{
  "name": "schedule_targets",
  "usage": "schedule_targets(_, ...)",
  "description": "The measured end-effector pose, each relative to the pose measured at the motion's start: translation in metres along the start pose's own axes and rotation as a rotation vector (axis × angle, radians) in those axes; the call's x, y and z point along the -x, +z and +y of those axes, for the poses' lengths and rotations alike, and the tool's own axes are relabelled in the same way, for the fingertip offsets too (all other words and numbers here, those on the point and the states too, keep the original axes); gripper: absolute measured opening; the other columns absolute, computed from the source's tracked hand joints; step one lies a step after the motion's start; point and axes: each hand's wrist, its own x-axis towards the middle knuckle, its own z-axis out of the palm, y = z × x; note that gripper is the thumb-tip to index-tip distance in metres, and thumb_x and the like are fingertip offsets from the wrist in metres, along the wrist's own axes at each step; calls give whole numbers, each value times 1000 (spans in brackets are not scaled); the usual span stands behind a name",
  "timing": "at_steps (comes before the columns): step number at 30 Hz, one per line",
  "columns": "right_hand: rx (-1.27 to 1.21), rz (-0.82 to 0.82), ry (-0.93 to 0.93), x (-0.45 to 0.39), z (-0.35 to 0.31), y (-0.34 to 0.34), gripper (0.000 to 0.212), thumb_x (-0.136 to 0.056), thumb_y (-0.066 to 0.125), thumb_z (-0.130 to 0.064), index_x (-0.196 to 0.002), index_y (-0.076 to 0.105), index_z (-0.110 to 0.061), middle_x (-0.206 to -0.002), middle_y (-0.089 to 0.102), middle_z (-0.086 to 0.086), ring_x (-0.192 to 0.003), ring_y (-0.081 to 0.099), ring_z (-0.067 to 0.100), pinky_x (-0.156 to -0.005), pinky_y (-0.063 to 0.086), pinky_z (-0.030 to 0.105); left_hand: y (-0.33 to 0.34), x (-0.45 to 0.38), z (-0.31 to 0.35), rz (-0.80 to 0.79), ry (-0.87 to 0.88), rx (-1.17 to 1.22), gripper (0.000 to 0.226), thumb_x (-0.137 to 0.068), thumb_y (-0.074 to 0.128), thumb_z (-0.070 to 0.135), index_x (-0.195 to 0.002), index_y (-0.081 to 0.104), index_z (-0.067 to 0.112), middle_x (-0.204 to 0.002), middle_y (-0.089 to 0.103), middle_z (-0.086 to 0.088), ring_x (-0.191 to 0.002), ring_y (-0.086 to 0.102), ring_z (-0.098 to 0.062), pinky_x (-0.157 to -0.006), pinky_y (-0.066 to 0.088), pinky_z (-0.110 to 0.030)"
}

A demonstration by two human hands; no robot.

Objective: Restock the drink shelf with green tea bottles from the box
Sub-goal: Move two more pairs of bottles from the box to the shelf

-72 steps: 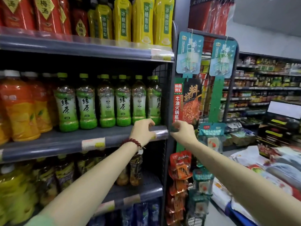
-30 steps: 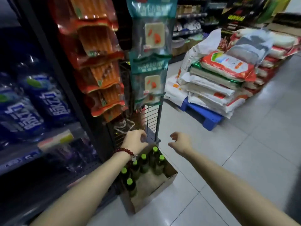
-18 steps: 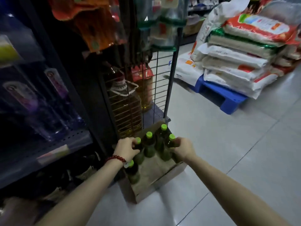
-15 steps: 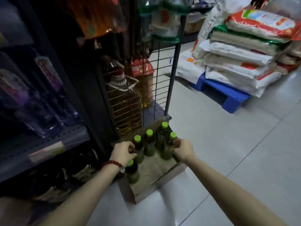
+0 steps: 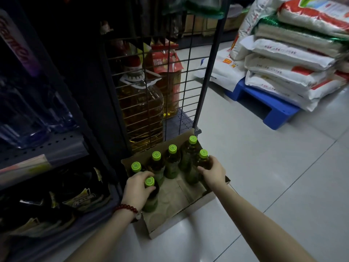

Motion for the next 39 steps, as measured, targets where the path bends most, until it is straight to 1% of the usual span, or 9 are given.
schedule_targets(3, -15, 15, -45, -4, 2, 10, 56, -76, 78, -16, -129, 56, -13, -121, 64, 11, -113, 59, 27, -100, 45, 35, 13, -2, 1, 57, 16, 161, 36, -72, 77, 16, -106, 66, 21, -107, 65, 5, -101, 56, -8, -92, 42, -22)
schedule_targets(6, -30, 37, -27, -8, 7, 20, 59, -76, 79, -20, -128, 51, -12, -127, 52, 12, -116, 54, 26, -104, 43, 37, 27, -6, 0, 114, 2, 292, 34, -77, 73, 22, -110, 64, 27, -104, 63, 13, -99, 53, -1, -88, 40, -19)
schedule_targets(9, -42, 38, -48, -14, 11, 30, 63, -75, 79, -20, -129, 47, -15, -130, 44, 11, -118, 50, 25, -101, 39, 31, 37, -10, -3, 132, -13, 327, 35, -78, 72, 26, -112, 62, 28, -101, 62, 16, -97, 54, -2, -84, 39, -18)
schedule_targets(14, -50, 42, 8, -24, 17, 39, 81, -71, 82, -16, -141, 40, -17, -131, 38, 10, -124, 44, 29, -112, 36, 42, 47, -20, -10, 102, -32, 304, 40, -72, 77, 24, -110, 64, 22, -108, 66, 6, -101, 58, -9, -87, 41, -21)
schedule_targets(18, -52, -6, -12, -28, 20, 43, 82, -65, 85, -6, -134, 43, -20, -134, 48, 9, -127, 46, 28, -107, 38, 39, 55, -25, -13, -126, -29, 290, 58, -63, 83, 30, -116, 60, 27, -121, 58, 6, -106, 47, -2, -91, 34, -18)
schedule_targets(21, -102, -125, -8, -30, 23, 48, 80, -66, 83, -1, -131, 42, -22, -133, 55, 8, -125, 50, 28, -107, 41, 40, 64, -24, -15, -240, 2, 196, 76, -63, 84, 24, -129, 47, 32, -134, 48, 3, -120, 44, -10, -98, 33, -21)
schedule_targets(25, -131, -166, -22, -33, 24, 55, 78, -68, 83, -11, -132, 40, -23, -132, 55, 6, -127, 48, 26, -108, 37, 40, 72, -25, -20, -167, -40, 197, 91, -65, 82, 11, -139, 34, 34, -136, 43, -4, -128, 41, -20, -98, 27, -20)
schedule_targets(33, -225, -47, 53, -36, 29, 54, 82, -63, 88, -13, -130, 41, -19, -130, 55, 7, -117, 51, 21, -102, 42, 38, 72, -29, -22, -71, -85, 309, 88, -62, 84, 16, -137, 39, 29, -137, 50, -2, -128, 43, -19, -99, 30, -24)
schedule_targets(39, -193, 16, 40, -34, 28, 48, 77, -61, 89, -32, -127, 52, -17, -124, 61, 5, -122, 53, 27, -104, 45, 45, 67, -29, -16, -92, -122, 497, 80, -63, 83, 29, -131, 41, 36, -121, 58, 11, -113, 54, -11, -98, 45, -32)
